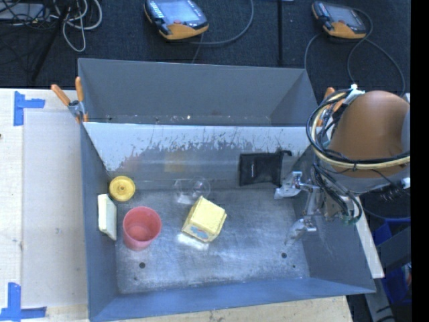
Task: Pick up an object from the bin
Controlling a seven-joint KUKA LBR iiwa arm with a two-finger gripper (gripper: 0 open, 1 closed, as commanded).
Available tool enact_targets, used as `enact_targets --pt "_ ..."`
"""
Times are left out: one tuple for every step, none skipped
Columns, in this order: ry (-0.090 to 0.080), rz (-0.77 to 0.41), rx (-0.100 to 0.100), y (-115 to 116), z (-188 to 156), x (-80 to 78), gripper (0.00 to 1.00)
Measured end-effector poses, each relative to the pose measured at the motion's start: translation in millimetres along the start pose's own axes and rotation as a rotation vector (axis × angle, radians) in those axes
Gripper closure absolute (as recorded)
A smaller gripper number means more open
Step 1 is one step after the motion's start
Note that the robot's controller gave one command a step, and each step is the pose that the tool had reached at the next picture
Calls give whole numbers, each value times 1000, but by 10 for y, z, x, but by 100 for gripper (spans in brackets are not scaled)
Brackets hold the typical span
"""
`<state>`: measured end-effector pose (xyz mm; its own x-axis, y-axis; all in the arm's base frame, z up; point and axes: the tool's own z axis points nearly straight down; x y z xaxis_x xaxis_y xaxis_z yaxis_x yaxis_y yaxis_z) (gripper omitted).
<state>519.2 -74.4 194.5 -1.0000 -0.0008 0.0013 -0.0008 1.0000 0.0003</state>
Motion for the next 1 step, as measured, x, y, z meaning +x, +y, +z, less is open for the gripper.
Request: enact_targets --pt "0 -1 0 3 0 0 0"
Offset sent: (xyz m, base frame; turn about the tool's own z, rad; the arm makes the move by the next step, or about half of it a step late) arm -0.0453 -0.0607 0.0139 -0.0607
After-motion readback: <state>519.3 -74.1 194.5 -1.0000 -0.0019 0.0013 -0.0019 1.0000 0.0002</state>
